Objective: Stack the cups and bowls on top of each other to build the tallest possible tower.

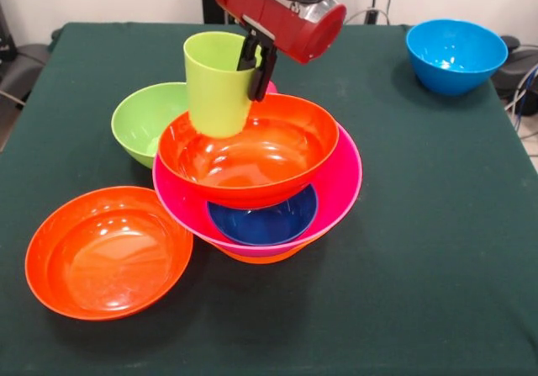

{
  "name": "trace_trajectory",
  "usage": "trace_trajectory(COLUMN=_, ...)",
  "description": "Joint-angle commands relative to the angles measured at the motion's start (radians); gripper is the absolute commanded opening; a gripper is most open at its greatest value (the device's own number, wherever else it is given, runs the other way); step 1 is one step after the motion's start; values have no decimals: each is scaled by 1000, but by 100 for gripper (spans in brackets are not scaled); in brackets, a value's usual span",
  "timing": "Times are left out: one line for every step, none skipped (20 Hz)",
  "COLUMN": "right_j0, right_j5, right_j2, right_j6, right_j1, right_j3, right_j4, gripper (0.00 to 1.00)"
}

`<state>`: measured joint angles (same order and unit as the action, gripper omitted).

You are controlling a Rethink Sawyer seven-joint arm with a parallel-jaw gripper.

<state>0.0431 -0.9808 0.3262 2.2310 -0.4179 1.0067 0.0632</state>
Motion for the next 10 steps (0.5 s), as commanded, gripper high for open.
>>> trace_trajectory(right_j0=-2, right_j5=-101, right_j2=-55, right_j6=146, right_j1=56, right_j3=-97, right_j4=22, gripper=0)
trace_trajectory(right_j0=-6, right_j5=-106, right_j2=-53, right_j6=152, right_j1=60, right_j3=-104, right_j4=25, gripper=0)
trace_trajectory(right_j0=-9, right_j5=-111, right_j2=-51, right_j6=156, right_j1=63, right_j3=-111, right_j4=26, gripper=0)
trace_trajectory(right_j0=-11, right_j5=-119, right_j2=-49, right_j6=159, right_j1=68, right_j3=-122, right_j4=28, gripper=0)
trace_trajectory(right_j0=-12, right_j5=-121, right_j2=-48, right_j6=161, right_j1=70, right_j3=-126, right_j4=30, gripper=0)
trace_trajectory(right_j0=-13, right_j5=-133, right_j2=-47, right_j6=163, right_j1=73, right_j3=-137, right_j4=33, gripper=0)
trace_trajectory(right_j0=-17, right_j5=-145, right_j2=-42, right_j6=167, right_j1=74, right_j3=-146, right_j4=34, gripper=0)
trace_trajectory(right_j0=-22, right_j5=-157, right_j2=-37, right_j6=171, right_j1=74, right_j3=-155, right_j4=35, gripper=0)
trace_trajectory(right_j0=-26, right_j5=-167, right_j2=-31, right_j6=173, right_j1=75, right_j3=-165, right_j4=35, gripper=0)
trace_trajectory(right_j0=-28, right_j5=-171, right_j2=-30, right_j6=176, right_j1=76, right_j3=-167, right_j4=38, gripper=0)
